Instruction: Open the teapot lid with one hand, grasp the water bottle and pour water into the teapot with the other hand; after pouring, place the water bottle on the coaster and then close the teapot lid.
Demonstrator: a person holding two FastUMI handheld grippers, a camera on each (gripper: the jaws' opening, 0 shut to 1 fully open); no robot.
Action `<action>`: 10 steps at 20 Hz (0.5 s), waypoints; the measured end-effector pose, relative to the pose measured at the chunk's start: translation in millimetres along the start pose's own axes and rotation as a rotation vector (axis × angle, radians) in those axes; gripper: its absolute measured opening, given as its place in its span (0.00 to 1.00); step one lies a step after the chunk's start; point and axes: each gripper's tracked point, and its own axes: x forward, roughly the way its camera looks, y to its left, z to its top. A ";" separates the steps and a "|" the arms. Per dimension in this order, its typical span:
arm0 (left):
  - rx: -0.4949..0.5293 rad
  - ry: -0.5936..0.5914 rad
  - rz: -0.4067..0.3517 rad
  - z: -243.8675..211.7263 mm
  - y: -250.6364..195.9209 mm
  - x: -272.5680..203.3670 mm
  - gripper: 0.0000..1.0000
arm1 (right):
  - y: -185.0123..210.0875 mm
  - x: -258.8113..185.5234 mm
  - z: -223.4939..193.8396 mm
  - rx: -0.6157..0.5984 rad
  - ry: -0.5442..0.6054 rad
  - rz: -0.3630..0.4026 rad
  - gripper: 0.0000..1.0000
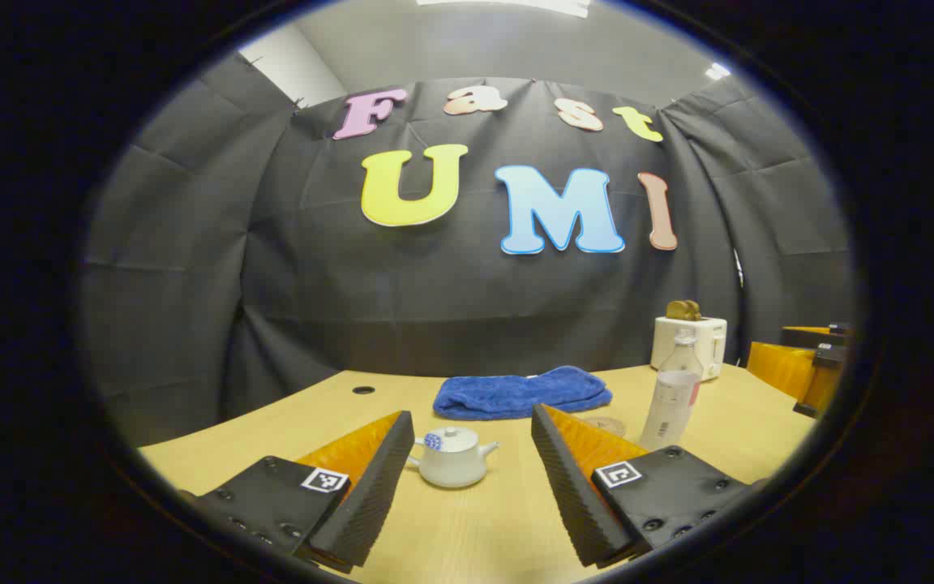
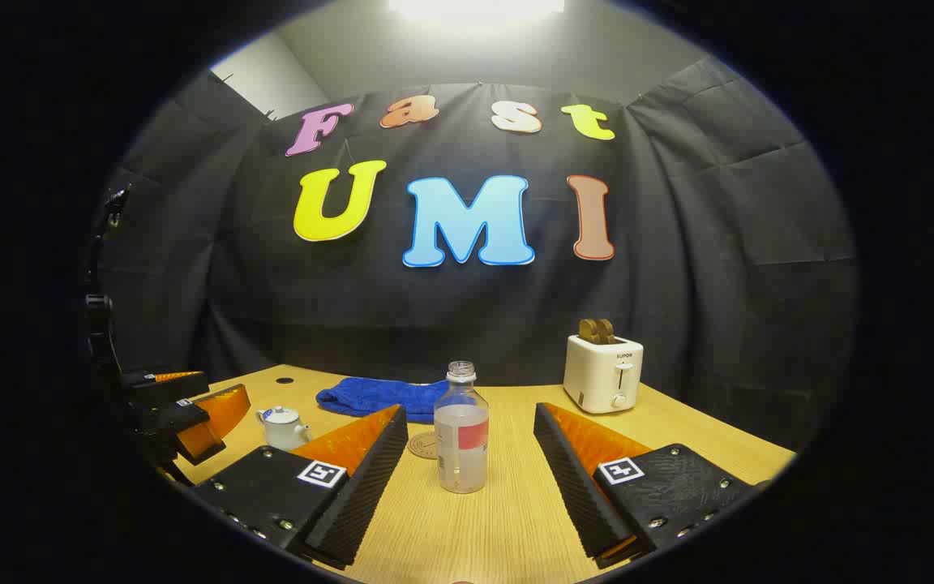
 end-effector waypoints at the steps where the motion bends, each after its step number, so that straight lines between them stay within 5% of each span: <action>1: -0.005 0.010 -0.002 -3.1 0.1 1.6 0.99 | -0.3 0.7 -1.7 -0.001 0.004 -0.001 0.97; 10: -0.010 0.025 -0.011 -11.8 1.1 13.8 0.98 | 1.9 8.6 -15.0 -0.012 0.035 -0.004 0.97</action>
